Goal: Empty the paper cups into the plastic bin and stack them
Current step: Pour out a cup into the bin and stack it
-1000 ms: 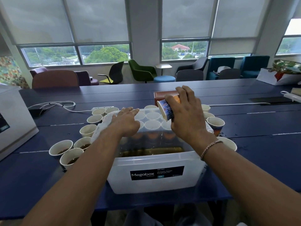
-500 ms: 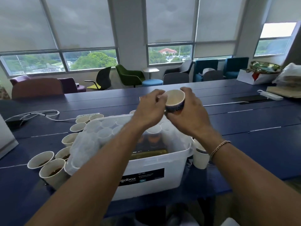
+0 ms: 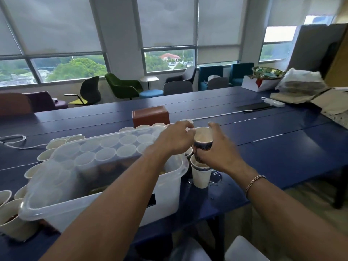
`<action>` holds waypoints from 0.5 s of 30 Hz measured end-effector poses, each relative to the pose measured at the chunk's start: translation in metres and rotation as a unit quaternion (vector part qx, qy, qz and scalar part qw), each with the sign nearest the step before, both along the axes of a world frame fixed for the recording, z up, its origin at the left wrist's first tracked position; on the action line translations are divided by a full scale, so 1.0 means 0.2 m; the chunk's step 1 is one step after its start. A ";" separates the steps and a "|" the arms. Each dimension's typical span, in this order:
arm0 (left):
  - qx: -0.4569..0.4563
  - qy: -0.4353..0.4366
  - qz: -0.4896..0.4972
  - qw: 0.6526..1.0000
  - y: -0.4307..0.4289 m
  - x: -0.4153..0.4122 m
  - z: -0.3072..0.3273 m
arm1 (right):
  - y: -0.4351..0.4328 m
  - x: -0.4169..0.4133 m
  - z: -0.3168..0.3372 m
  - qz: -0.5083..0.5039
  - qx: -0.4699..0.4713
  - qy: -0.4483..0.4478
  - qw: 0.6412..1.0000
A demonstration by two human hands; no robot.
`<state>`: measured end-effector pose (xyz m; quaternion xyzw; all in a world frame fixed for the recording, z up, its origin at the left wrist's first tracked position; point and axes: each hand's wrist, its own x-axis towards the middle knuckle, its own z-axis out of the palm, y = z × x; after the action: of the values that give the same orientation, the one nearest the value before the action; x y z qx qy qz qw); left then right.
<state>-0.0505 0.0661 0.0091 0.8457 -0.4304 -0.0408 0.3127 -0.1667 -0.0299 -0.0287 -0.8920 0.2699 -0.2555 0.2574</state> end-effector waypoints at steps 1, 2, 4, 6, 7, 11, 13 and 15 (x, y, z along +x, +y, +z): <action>0.007 -0.003 -0.001 1.000 0.00 0.01 -0.02 | -0.01 -0.01 -0.02 0.004 0.004 0.026 1.000; 0.009 -0.006 0.000 1.000 0.00 0.02 -0.03 | -0.01 -0.01 -0.05 0.010 0.009 0.051 0.999; 0.007 -0.018 0.008 1.000 0.00 0.03 -0.04 | -0.02 -0.03 -0.07 0.019 0.028 0.073 0.997; 0.003 -0.022 0.014 1.000 0.01 0.06 -0.04 | -0.04 -0.01 -0.07 0.023 0.060 0.056 0.996; 0.001 -0.022 0.016 1.000 0.01 0.07 -0.04 | -0.05 0.01 -0.06 0.020 0.066 0.046 0.997; 0.001 -0.028 0.023 0.999 0.00 0.13 -0.04 | -0.06 0.14 -0.03 0.037 0.017 0.055 0.998; 0.006 -0.032 0.027 0.999 0.00 0.15 -0.03 | -0.06 0.22 -0.02 0.032 -0.002 0.093 0.995; 0.009 -0.033 0.034 0.999 -0.01 0.18 -0.03 | -0.10 0.32 -0.03 0.032 0.028 0.132 0.990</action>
<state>-0.0141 0.0648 0.0025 0.8637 -0.4107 -0.0063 0.2922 -0.1036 -0.0495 -0.0347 -0.9184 0.2801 -0.1192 0.2527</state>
